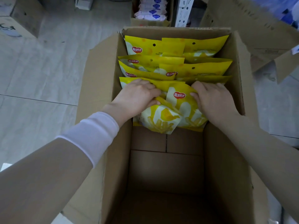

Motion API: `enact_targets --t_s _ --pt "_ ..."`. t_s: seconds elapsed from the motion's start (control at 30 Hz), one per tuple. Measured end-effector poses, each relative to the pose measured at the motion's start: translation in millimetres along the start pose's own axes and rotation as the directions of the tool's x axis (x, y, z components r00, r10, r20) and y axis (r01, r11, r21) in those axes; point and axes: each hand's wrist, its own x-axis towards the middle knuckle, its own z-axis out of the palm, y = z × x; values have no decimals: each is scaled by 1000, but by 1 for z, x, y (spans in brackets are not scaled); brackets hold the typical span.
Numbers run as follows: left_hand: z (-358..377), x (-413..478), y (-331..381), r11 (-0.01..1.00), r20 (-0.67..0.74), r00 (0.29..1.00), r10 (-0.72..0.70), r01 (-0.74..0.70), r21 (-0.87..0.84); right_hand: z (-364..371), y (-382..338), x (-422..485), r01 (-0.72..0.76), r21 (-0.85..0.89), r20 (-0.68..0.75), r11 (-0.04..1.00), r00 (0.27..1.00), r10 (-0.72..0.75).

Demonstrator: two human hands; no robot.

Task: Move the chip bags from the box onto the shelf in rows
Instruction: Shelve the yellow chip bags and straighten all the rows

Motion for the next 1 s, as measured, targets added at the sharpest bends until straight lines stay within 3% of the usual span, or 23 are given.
enact_targets --t_s 0.13,0.27,0.37,0.5,0.67,1.0 --pt "-14 -9 16 965 165 971 -175 202 -167 -19 -5 2 -4 4 50 1000 999 4" --pt "-31 -14 34 934 119 958 -260 281 -222 -40 -4 8 0 8 106 1000 994 -1" --pt "-46 -15 46 934 125 950 -285 305 -187 -61 -5 12 -39 59 179 997 983 28" --pt "-67 -18 59 903 235 901 -364 404 -147 -82 -8 14 -85 66 248 994 966 66" --pt "-85 -30 70 876 298 866 -402 458 -148 -102 -7 16 -164 26 478 986 868 132" --pt "-205 -65 92 775 217 851 -479 526 -350 -229 -37 40 -237 -43 495 971 839 227"
